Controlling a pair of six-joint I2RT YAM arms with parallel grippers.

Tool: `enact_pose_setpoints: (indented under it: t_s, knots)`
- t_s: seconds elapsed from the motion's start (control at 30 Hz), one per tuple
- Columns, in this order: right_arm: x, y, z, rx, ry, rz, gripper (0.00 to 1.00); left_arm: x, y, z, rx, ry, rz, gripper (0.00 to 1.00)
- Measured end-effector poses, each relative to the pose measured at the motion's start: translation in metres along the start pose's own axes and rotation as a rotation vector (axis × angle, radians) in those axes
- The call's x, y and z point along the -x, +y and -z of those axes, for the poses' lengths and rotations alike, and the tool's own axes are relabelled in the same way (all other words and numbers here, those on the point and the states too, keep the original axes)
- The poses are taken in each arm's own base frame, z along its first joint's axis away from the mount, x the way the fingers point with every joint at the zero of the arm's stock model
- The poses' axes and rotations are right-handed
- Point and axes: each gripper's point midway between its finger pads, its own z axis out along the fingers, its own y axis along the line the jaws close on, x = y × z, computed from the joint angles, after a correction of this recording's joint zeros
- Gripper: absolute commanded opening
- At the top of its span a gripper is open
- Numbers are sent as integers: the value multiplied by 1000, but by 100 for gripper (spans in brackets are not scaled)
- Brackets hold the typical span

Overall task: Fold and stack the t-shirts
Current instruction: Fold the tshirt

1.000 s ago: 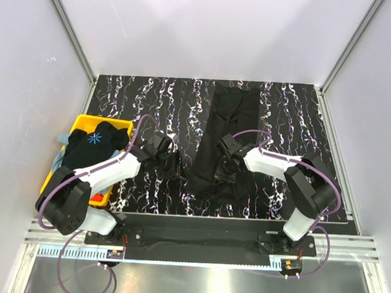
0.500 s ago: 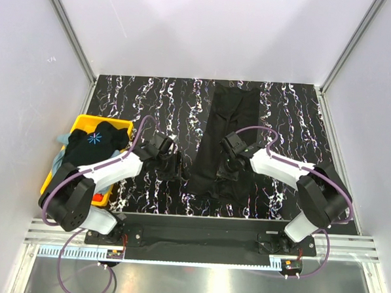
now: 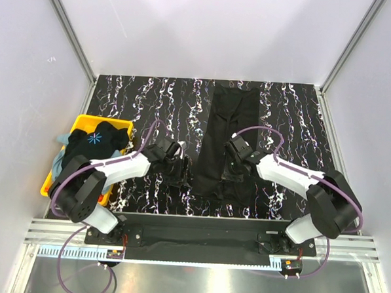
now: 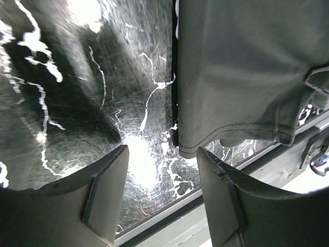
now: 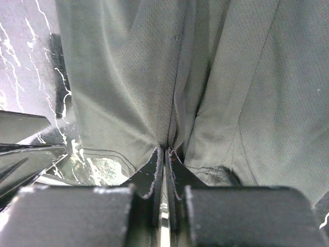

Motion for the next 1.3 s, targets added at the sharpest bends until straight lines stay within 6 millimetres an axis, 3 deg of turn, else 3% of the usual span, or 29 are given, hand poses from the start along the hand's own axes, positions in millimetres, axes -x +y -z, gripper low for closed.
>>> enact_pose_setpoints:
  t_s: [0.23, 0.63, 0.83, 1.03, 1.1, 1.13, 1.3]
  knots:
    - [-13, -14, -8, 9, -7, 6, 0, -9, -4, -8, -7, 34, -15, 61]
    - [4, -10, 15, 87, -170, -17, 2, -7, -13, -14, -25, 41, -22, 61]
    - [0, -26, 8, 45, -190, -56, 6, -8, -17, -16, -31, 42, -25, 61]
    - [-5, -38, 6, 19, -203, -83, 15, -8, -19, -17, -33, 44, -25, 60]
    - [-3, -35, 11, 34, -218, -96, 30, -7, -20, -18, -36, 46, -25, 60]
    - [-1, -34, 14, 41, -227, -105, 33, -7, -21, -18, -37, 45, -26, 59]
    - [-1, -31, 31, 49, -226, -116, 31, -5, -24, -22, -41, 51, -23, 59]
